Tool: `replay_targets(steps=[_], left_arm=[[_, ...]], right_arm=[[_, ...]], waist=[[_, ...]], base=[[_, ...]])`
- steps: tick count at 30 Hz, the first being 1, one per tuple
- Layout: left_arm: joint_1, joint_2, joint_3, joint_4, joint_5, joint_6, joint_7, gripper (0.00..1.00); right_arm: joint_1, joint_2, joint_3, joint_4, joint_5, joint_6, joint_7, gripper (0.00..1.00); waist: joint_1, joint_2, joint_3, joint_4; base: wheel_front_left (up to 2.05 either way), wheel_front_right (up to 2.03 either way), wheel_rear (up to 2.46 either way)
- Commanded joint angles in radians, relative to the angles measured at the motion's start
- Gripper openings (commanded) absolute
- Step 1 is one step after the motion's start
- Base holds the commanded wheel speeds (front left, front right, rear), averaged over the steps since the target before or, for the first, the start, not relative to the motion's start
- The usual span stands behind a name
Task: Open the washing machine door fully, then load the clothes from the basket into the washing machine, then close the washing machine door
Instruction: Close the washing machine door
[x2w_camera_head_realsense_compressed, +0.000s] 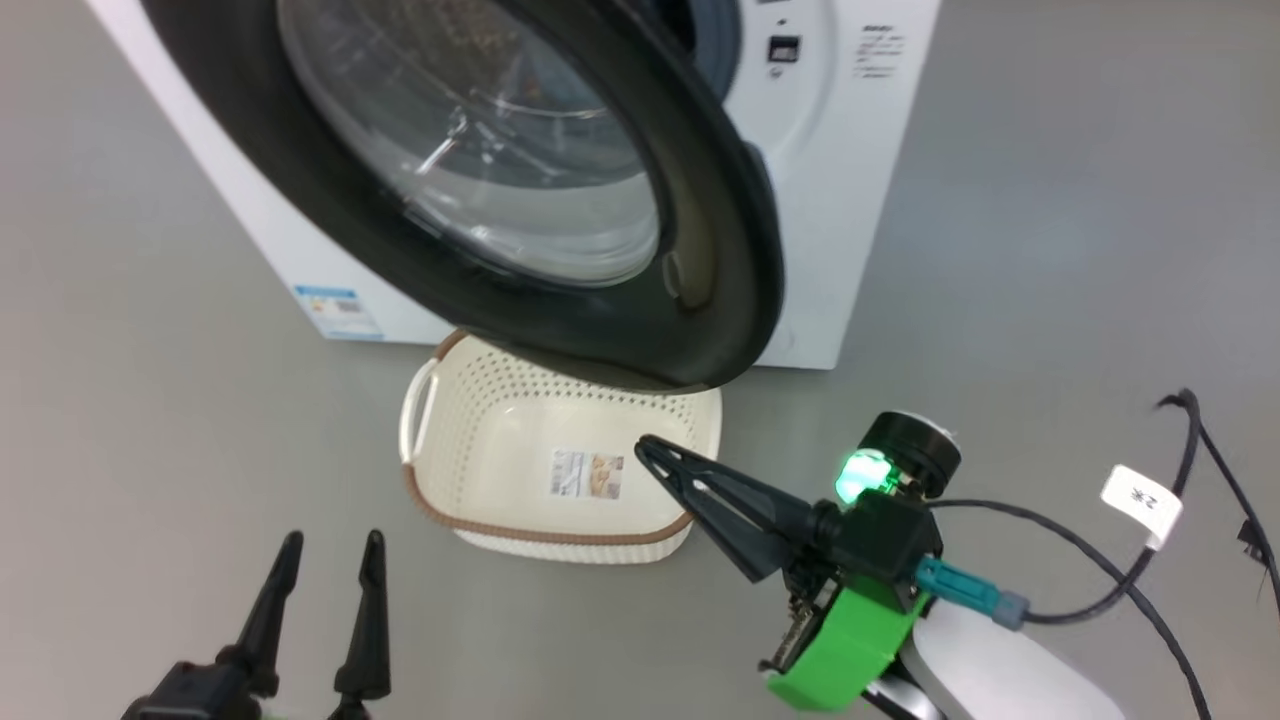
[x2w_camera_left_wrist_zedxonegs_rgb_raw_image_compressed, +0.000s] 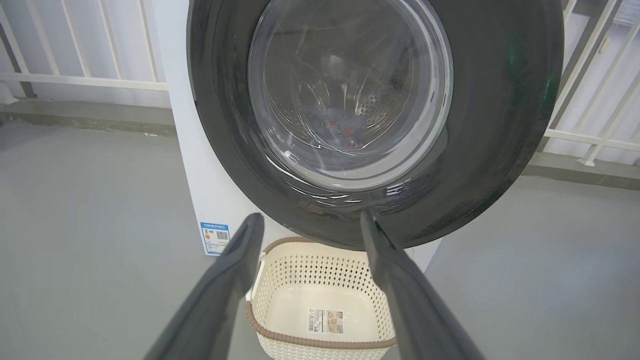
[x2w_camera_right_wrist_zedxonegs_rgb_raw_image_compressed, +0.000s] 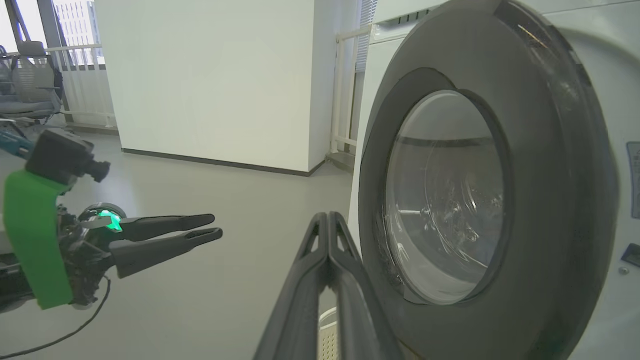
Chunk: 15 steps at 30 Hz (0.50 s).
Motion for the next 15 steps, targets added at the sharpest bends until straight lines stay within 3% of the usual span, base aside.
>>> replay_targets(steps=[1, 7, 15], left_arm=[[-0.05, 0.009, 0.017, -0.029, -0.015, 0.009, -0.008, 1.0], [-0.095, 0.009, -0.033, -0.037, -0.04, 0.015, -0.008, 1.0], [-0.127, 0.009, -0.067, -0.036, -0.059, 0.018, -0.008, 1.0]], right_arm=[[-0.037, 0.004, 0.02, 0.008, 0.015, 0.002, -0.004, 0.0], [-0.12, -0.003, 0.013, 0.136, 0.03, 0.002, -0.004, 0.0], [-0.187, 0.032, -0.113, 0.276, 0.01, 0.002, -0.004, 0.0]], waist=[[-0.0001, 0.0, 0.063, 0.068], [-0.0001, 0.0, 0.111, 0.122], [-0.0001, 0.0, 0.159, 0.15]], base=[[0.0, 0.0, 0.0], [0.0, 0.0, 0.0], [0.0, 0.0, 0.0]])
